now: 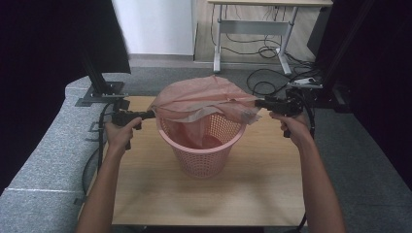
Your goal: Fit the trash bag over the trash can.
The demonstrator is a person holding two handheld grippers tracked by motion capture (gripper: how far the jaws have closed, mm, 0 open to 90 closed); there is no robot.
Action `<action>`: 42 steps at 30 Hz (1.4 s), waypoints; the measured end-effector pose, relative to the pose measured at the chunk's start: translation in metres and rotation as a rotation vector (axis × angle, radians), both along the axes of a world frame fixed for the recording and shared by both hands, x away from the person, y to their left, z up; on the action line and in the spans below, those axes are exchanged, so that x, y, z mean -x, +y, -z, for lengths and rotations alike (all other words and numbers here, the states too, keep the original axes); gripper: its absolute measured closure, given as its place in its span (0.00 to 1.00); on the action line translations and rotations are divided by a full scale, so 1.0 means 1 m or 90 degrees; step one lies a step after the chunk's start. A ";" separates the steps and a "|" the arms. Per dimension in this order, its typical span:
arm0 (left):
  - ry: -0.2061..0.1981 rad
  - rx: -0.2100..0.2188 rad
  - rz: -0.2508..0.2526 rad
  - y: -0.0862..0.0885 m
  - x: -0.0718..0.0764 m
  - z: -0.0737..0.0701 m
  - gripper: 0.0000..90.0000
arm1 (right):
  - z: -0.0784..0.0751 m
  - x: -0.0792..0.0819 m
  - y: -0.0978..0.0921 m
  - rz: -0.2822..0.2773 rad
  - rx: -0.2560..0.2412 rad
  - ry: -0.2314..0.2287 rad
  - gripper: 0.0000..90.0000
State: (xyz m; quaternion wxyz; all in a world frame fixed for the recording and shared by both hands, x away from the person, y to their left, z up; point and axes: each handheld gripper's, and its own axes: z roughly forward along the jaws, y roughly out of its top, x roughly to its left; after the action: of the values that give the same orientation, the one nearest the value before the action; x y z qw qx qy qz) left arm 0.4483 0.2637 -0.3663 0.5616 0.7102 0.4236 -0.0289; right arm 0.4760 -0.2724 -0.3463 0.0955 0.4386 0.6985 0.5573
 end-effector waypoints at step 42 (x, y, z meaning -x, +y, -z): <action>-0.017 0.002 0.004 0.003 0.021 -0.006 0.99 | -0.018 0.109 0.047 -0.102 0.057 -0.181 0.63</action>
State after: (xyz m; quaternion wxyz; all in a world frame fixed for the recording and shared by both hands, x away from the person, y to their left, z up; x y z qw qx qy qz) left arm 0.4275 0.2665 -0.3603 0.5682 0.7110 0.4137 -0.0215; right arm 0.3668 -0.2258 -0.3281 0.1681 0.2933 0.7348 0.5880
